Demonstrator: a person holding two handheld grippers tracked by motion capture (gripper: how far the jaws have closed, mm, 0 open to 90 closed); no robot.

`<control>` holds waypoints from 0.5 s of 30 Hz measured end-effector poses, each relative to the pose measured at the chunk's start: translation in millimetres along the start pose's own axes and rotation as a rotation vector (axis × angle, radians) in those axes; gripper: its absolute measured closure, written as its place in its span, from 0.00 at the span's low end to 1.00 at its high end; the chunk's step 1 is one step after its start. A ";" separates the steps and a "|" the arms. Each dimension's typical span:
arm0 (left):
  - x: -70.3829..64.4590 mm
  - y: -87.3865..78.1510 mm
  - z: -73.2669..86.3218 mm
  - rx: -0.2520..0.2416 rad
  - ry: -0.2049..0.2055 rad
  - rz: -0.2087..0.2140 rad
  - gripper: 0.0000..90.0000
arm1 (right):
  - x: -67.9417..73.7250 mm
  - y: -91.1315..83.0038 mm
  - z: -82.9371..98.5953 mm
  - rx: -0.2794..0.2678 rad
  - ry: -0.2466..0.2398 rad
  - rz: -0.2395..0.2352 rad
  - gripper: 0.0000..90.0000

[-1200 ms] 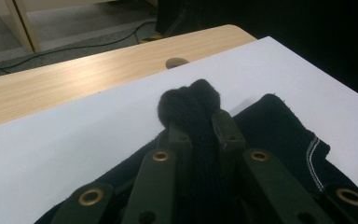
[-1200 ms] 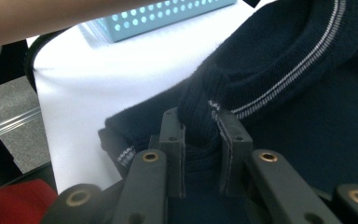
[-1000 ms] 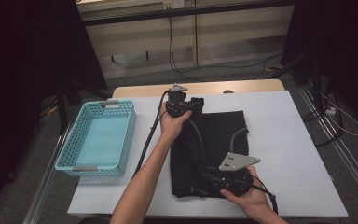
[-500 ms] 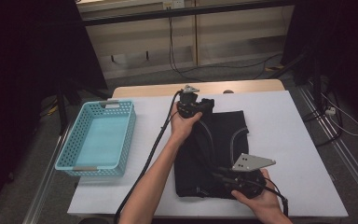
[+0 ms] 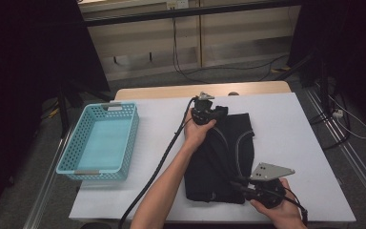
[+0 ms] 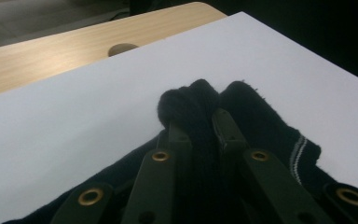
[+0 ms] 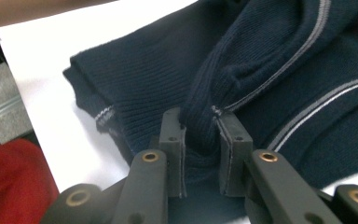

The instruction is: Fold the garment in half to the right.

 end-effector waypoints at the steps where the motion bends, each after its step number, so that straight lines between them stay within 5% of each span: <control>1: -2.3 2.0 0.3 0.002 0.001 0.006 0.90 | 0.2 -0.1 1.3 0.006 -0.005 -0.001 0.83; 15: -10.1 21.7 11.9 0.029 -0.005 0.024 0.87 | -3.0 0.6 12.2 0.052 -0.019 -0.003 0.74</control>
Point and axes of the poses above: each handheld gripper's, and its own axes: y roughly forward along the jaws, z roughly out of its underside, x roughly to its left, the point moved 1 cm from there along y, roughly forward along the jaws, and after that the axes turned 3 degrees about -y, right-handed, at the moved point
